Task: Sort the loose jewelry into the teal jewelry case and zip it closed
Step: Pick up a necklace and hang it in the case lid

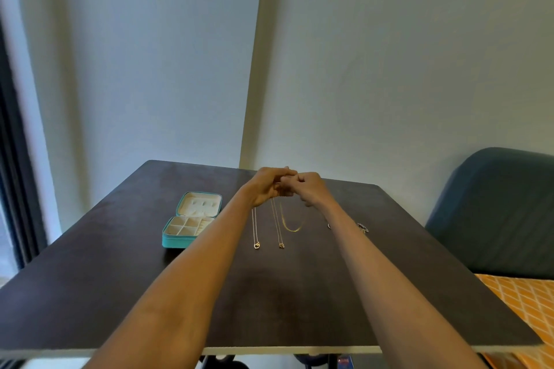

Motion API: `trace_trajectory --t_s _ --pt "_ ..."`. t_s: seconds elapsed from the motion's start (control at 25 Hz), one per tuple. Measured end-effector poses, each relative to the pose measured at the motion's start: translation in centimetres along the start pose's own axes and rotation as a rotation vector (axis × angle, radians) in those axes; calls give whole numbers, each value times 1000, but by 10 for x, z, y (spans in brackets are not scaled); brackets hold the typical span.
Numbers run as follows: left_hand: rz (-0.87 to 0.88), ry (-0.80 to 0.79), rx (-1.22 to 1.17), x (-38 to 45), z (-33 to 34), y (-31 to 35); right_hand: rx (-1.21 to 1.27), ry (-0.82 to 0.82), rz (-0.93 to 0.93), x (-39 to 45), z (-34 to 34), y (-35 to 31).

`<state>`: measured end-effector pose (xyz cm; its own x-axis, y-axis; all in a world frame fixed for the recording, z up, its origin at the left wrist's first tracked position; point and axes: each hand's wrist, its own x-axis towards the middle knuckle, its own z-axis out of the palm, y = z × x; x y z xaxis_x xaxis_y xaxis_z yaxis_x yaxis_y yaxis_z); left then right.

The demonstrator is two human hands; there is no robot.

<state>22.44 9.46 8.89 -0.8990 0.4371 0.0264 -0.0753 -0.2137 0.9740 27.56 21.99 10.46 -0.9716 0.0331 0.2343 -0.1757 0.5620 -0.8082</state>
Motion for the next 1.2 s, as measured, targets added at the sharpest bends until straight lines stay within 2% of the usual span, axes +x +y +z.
trace_trajectory --t_s 0.24,0.32,0.44,0.72,0.88,1.04,1.2 --pt "-166 -105 170 -12 -1 2 337 123 86 -6 -7 3" --pt "-196 -161 145 -13 -4 0 404 148 119 -5 -7 6" --pt "-178 -205 -13 -15 -7 -1 437 174 160 -4 -2 14" --pt "20 -74 -404 -25 -10 0 348 138 173 -13 25 31" --pt "122 102 -610 -15 -12 -15 425 82 179 -20 49 33" --pt "155 227 -414 -7 -22 -29 390 19 160 -22 65 36" --pt "90 251 -182 -6 -24 -35 284 3 150 -22 63 37"
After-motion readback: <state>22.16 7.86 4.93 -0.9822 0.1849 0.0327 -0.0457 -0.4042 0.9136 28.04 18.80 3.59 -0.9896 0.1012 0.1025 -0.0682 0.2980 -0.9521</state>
